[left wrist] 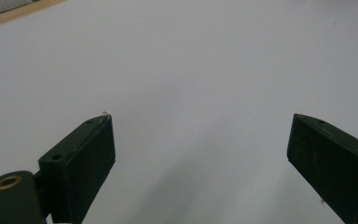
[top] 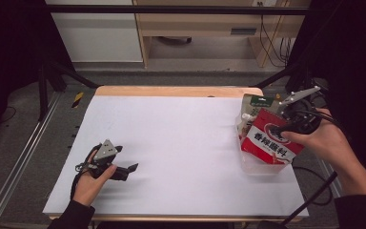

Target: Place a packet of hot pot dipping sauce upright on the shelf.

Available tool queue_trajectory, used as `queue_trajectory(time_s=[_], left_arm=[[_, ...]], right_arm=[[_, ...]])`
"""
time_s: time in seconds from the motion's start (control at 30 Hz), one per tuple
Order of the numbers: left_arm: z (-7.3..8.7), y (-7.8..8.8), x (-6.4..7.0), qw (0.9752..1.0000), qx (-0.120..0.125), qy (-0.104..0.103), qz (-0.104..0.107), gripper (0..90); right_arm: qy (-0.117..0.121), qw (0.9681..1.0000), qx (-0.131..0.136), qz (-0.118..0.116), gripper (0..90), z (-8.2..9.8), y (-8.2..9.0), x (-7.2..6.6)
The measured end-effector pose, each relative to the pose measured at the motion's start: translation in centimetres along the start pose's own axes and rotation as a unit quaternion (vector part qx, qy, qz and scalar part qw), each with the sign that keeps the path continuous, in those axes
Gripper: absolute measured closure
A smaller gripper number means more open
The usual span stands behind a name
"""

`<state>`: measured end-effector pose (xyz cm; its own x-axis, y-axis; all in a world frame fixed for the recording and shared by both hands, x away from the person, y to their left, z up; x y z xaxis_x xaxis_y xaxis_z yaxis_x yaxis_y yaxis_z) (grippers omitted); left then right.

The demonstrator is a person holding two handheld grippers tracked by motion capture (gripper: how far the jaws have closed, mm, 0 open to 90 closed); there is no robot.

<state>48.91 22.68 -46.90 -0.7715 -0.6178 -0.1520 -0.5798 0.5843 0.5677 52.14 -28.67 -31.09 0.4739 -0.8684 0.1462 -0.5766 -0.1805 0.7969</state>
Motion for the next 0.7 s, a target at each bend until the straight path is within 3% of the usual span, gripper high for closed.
queue_trajectory(time_s=[0.33,0.7], left_arm=[[0.0,0.0,0.0,1.0000,0.001,-0.001,0.001,7.7],[0.0,0.1,-0.1,1.0000,0.002,0.001,0.000,7.7]], right_arm=[[-0.001,0.9999,0.006,0.009,24.7,-3.9,-1.4,-1.8],[-0.019,0.9993,0.024,0.019,21.6,-6.1,-2.3,-2.8]])
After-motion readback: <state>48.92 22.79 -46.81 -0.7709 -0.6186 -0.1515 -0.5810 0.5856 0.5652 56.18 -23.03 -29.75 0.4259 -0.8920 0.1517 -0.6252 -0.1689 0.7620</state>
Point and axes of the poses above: each handheld gripper's, and its own axes: y roughly backward along the jaws, z roughly out of its underside, x roughly to its right, the point moved 4 cm from there along -y, roughly forward along the jaws, and after that the axes turned 8 degrees about -y, right-handed, at the moved point
